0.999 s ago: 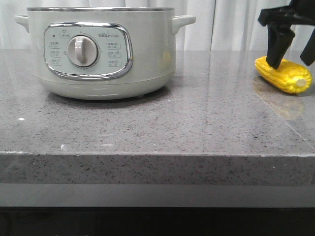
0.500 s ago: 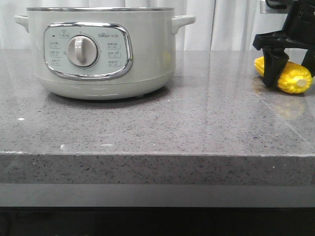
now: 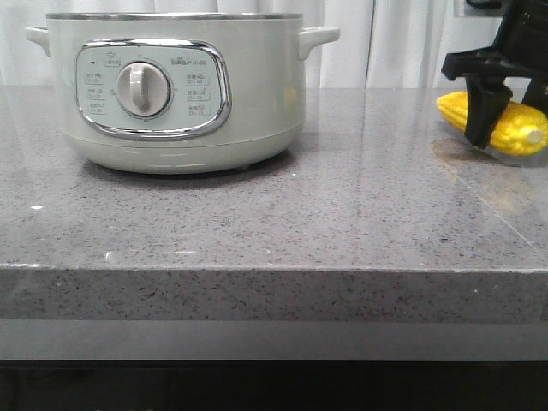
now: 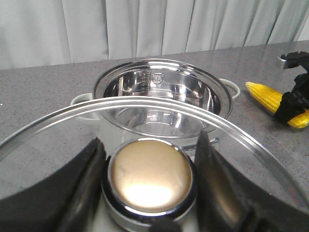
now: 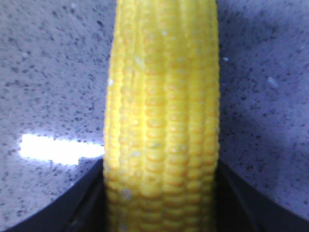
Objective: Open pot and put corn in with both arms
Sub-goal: 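Lower the right gripper onto the yellow corn cob and grasp it, then lift the corn cob with the right gripper and carry it over the pot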
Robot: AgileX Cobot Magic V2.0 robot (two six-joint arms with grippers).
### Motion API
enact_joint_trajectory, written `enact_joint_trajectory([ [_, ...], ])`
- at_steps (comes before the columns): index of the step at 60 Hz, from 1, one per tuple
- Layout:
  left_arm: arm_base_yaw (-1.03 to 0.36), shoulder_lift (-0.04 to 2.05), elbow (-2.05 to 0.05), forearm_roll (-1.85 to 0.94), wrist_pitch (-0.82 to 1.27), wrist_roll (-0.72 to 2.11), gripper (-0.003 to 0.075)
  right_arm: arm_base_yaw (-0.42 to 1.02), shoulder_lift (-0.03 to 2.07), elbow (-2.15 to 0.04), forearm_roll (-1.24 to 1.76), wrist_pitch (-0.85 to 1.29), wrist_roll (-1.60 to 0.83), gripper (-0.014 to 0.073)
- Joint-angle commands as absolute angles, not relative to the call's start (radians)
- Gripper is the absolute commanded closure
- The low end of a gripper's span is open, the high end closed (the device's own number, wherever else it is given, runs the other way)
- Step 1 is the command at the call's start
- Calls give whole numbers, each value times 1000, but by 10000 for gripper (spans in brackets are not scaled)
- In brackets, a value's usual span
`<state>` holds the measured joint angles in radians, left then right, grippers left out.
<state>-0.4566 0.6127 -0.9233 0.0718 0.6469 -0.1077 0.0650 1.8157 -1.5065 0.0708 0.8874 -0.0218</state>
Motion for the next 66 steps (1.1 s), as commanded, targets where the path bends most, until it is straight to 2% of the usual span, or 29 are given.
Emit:
enact_joint_trajectory([
  [1,-455,609,-960,78,500,-116,574,69,1714,-1548,83,858,-27,271],
  [16,-455,609,-960,81,498,-116,574,157,1636,-1707,89,922,-36,271],
  [33,-455,609,-960,81,496,-116,574,377,1633,-1956,92,944,-62,271],
  [46,-455,609,-960,81,494,-116,574,517,1633,-1994,94,848,-62,271],
  [66,-455,609,-960,83,494,-116,574,609,1702,-1994,98,761,-62,271],
])
